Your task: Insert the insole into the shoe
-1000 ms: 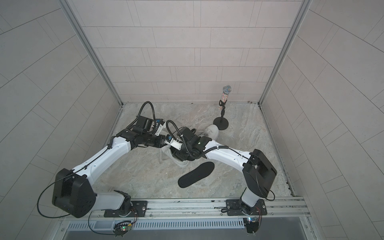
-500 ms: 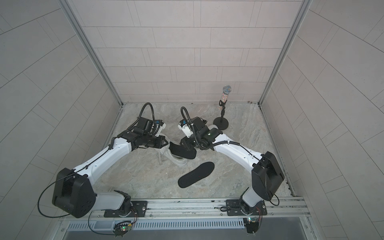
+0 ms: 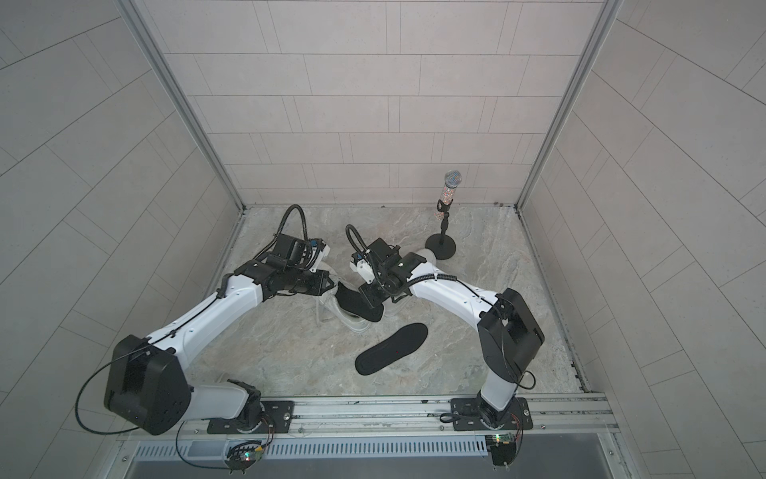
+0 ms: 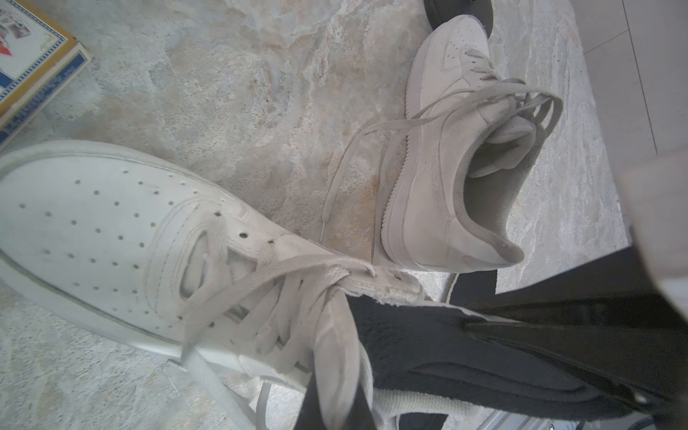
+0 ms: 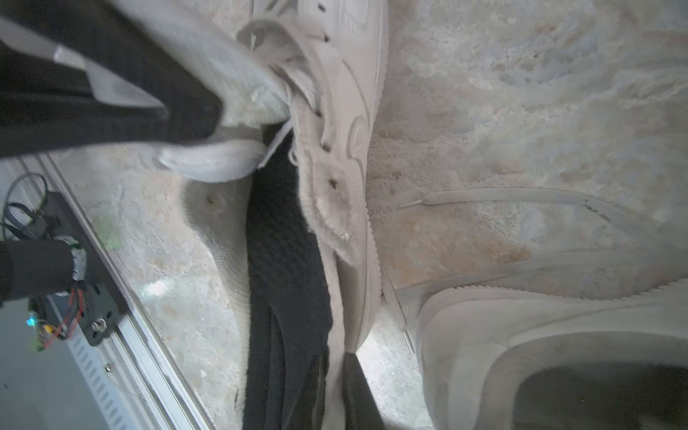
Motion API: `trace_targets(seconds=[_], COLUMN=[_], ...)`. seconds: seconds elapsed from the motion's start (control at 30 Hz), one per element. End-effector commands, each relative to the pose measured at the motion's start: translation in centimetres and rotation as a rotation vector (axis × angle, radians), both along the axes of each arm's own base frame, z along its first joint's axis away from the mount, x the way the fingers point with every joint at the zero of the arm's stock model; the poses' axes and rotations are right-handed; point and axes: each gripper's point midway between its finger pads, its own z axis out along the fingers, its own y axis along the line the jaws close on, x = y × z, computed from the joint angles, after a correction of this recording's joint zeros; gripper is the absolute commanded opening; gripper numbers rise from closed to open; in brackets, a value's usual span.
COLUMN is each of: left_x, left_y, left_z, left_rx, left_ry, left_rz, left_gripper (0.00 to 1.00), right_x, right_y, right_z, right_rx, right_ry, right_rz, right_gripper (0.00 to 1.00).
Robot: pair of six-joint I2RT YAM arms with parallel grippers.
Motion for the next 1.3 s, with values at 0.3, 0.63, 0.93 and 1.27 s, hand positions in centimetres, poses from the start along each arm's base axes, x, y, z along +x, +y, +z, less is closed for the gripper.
trace_targets(seconds=[0.3, 0.63, 0.93, 1.27], left_x=[0.9, 1.4, 0.2, -0.3], left_y=[0.1, 2.5, 1.5, 1.4], left_z=[2.2, 1.9, 1.5, 1.5], left_rx=[-0.054, 0.053, 0.037, 0.024], left_ry=[-0.113, -0.145, -0.114, -0.106], left_rz=[0.086, 0.187, 0.165, 0.159], left_gripper=[0.00, 0.00, 0.00, 0.00], right_x=[-0.4, 0.2, 1.0, 2.3], right_y=[3.1, 4.0, 5.2, 7.0], right_z=[0.3, -0.1, -1.3, -2.9], right_rx=[0.132, 0.135, 0.179, 0.150], right_ry=[0.223, 0.268, 0.312, 0.287], right_rz=[-0.295, -0.456, -0.547, -0.607], right_gripper=[0.06, 0.03, 0.02, 0.01])
